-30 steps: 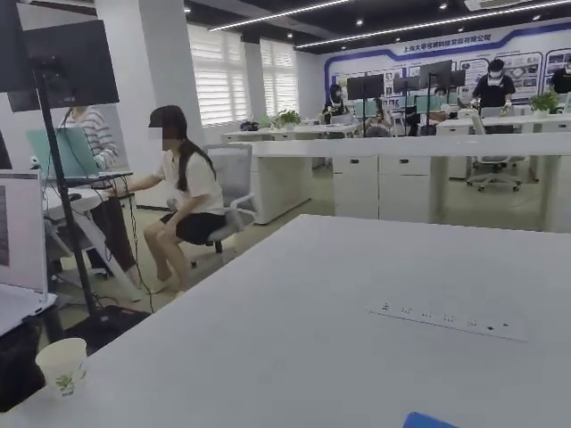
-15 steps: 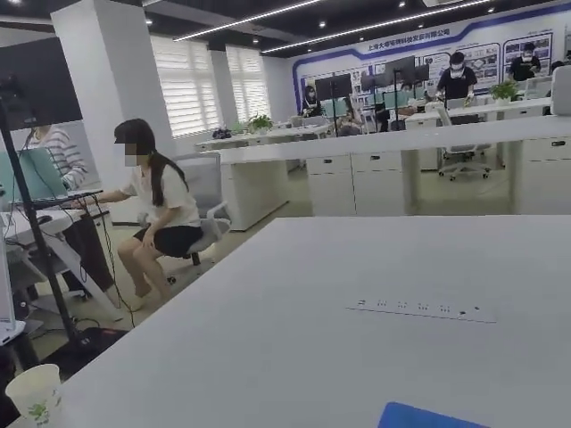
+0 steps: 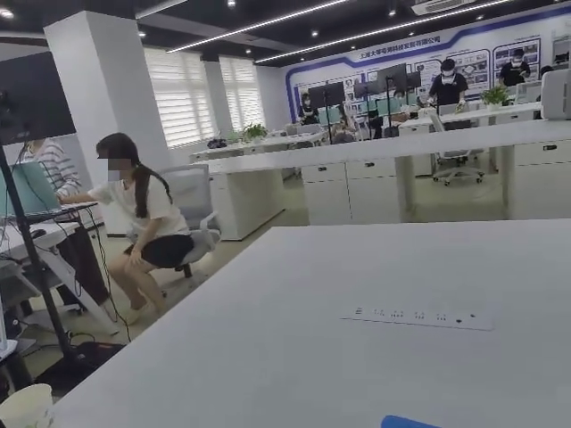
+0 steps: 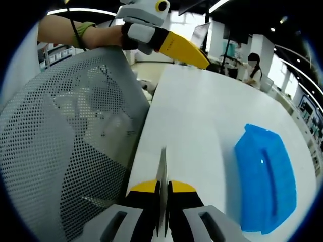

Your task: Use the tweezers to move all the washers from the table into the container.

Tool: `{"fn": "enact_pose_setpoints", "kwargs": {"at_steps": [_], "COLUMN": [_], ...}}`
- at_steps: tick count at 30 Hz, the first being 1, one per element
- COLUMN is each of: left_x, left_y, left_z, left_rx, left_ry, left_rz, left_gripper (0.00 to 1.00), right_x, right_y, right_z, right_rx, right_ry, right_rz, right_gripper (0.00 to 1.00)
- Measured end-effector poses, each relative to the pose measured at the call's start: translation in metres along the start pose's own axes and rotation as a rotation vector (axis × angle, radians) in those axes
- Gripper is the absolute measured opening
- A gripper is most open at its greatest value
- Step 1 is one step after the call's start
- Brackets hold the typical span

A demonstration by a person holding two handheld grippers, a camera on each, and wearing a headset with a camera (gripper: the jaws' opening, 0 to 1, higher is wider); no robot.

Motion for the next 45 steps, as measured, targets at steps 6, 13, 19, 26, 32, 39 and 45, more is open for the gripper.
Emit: {"fn": "enact_pose_setpoints", "kwargs": {"at_steps": [6, 13, 19, 26, 32, 39, 45], "left_x": [0.000, 0.000, 0.001, 0.001, 0.001, 0.005, 0.005], "left_y": [-0.001, 0.001, 0.003, 0.003, 0.003, 0.006, 0.007], "left_z": [0.000, -0.002, 0.001, 0.000, 0.001, 0.003, 0.001], "left_rx": [-0.005, 0.017, 0.025, 0.029, 0.021, 0.022, 0.008], "left_ry": [-0.001, -0.022, -0.005, -0.005, 0.004, 0.026, 0.015], "left_rz": [0.001, -0.024, -0.042, -0.044, -0.038, -0.071, -0.070], "left_gripper": [0.71, 0.77, 0.77, 0.77, 0.77, 0.77, 0.77], "right_x": [0.000, 0.000, 0.001, -0.001, 0.008, 0.041, 0.102], "right_y": [-0.002, -0.003, -0.006, -0.004, 0.008, 0.019, 0.022], "right_z": [-0.001, -0.001, -0.002, 0.001, -0.005, -0.011, -0.021], "right_rx": [0.010, 0.017, -0.005, -0.007, -0.084, -0.140, -0.368], "right_ry": [-0.006, -0.011, 0.002, 0.022, -0.021, -0.123, -0.312], "right_rz": [0.006, 0.012, 0.014, 0.012, -0.122, -0.272, -0.557], "right_gripper": [0.04, 0.04, 0.04, 0.07, 0.18, 0.40, 0.59]}}
Point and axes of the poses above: the centre of the closed fingertips' face, and the gripper's own axes: x roughly backward along the fingers, z roughly to its left, y roughly out of its top, the point moved 7 cm from there along x, roughly backward along the fingers, and after that the axes turned 1 degree about z, right-handed, at the moved point
